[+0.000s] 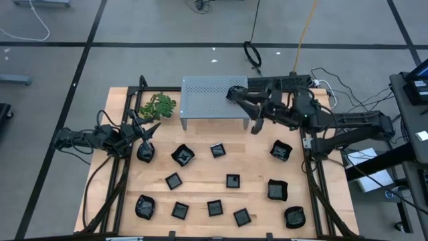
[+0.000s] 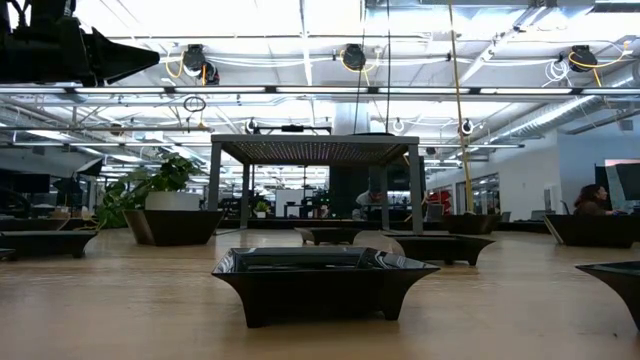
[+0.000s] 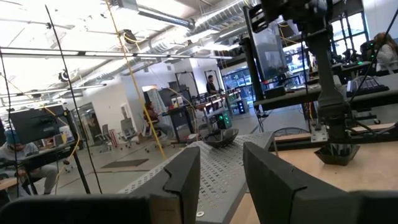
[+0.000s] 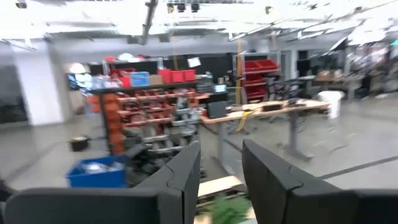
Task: Pick & Place Mini shaped plates
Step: Put the black distorted square plate on the shelf
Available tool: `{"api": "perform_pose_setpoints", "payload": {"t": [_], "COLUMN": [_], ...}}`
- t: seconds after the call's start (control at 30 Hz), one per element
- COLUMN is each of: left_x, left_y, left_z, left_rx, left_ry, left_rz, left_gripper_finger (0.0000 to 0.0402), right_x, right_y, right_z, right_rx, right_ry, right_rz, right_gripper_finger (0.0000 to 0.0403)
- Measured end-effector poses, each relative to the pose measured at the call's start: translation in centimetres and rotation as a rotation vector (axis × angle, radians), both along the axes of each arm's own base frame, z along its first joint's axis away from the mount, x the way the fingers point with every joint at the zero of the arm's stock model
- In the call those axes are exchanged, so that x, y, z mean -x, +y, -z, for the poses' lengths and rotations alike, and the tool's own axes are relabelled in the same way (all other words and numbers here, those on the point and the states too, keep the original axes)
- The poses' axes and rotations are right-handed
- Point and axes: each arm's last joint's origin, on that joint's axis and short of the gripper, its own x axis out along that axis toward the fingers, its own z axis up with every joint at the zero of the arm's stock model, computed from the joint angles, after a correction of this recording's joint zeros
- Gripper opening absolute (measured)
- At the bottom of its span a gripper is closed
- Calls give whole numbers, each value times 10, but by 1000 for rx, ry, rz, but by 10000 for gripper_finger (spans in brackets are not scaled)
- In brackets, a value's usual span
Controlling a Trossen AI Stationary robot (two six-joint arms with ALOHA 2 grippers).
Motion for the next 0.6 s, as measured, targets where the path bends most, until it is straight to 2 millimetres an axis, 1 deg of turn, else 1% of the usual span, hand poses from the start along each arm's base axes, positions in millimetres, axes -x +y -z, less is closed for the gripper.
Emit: {"api": "perform_pose_setpoints", "payload": {"t": [0.07,0.2,0.43,0.6], "left_x": [0,0,0,0], "left_y": [0,0,0,0], "left_z": [0,0,0,0], "left_rx": [5,92,220,371], "left_ry": [-2,-42,-101,-170], "left_rz": [2,28,69,127], "left_gripper_finger": [127,127,127,127], "right_x": [-1,0,2,3], "right_y": [7,19,37,45], "right_z": [0,0,-4,-5], "right_rx": [-45,-100,-109,-110], "right_ry": [-11,-25,-68,-82], "right_rz": [-38,-100,-176,-210], "right_gripper_finger": [105,105,105,103]}}
